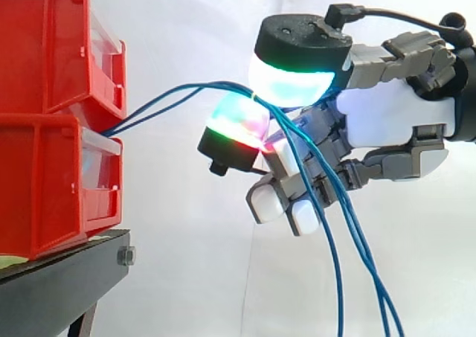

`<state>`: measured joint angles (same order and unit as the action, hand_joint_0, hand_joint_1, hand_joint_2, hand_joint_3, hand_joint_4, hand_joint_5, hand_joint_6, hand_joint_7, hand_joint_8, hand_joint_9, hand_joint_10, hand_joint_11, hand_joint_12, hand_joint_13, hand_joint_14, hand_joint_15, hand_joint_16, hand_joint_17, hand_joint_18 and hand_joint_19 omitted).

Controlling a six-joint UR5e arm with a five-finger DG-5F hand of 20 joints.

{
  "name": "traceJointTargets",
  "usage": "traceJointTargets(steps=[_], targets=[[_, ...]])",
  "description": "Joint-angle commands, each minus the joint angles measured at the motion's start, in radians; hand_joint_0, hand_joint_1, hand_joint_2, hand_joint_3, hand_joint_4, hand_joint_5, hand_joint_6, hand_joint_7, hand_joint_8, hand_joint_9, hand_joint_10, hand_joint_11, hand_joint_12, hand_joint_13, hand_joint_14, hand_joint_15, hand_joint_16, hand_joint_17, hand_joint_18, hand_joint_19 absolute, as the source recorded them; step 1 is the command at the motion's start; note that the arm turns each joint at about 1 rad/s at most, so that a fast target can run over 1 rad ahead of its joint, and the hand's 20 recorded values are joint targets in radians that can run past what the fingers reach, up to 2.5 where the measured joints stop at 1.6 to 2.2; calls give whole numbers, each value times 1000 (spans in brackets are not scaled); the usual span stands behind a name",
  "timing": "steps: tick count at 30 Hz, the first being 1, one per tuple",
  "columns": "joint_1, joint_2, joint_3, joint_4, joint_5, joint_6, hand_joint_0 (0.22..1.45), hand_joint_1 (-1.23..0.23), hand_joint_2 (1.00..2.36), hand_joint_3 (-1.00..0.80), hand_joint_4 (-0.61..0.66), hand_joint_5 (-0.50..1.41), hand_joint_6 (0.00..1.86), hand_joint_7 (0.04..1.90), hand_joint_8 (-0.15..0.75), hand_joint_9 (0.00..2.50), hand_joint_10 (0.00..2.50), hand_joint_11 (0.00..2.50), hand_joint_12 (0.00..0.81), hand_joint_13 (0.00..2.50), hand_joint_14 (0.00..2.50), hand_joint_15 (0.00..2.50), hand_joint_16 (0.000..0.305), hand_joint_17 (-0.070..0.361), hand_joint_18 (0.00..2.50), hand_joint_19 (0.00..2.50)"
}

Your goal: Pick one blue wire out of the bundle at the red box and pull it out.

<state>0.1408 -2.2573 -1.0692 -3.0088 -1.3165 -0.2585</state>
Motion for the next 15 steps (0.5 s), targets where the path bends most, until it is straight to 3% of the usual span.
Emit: traceJointTargets(steps=[1,7,11,15], targets=[[0,5,0,-1,-6,7,638,-841,1015,-207,146,-138,904,1158,354,1017,9,528,404,950,13,395,47,106,923,491],[0,7,0,-19,-7,30,614,-829,1013,-225,162,-131,889,1137,344,1016,8,474,416,953,11,391,49,111,925,505],[10,7,0,-22,-7,94,647,-814,1015,-227,158,-140,889,1206,370,1012,14,632,409,946,12,425,47,106,903,506],[13,7,0,-22,-9,154,703,-836,1015,-246,95,-157,922,1144,384,1006,13,722,410,939,12,427,46,104,906,492]])
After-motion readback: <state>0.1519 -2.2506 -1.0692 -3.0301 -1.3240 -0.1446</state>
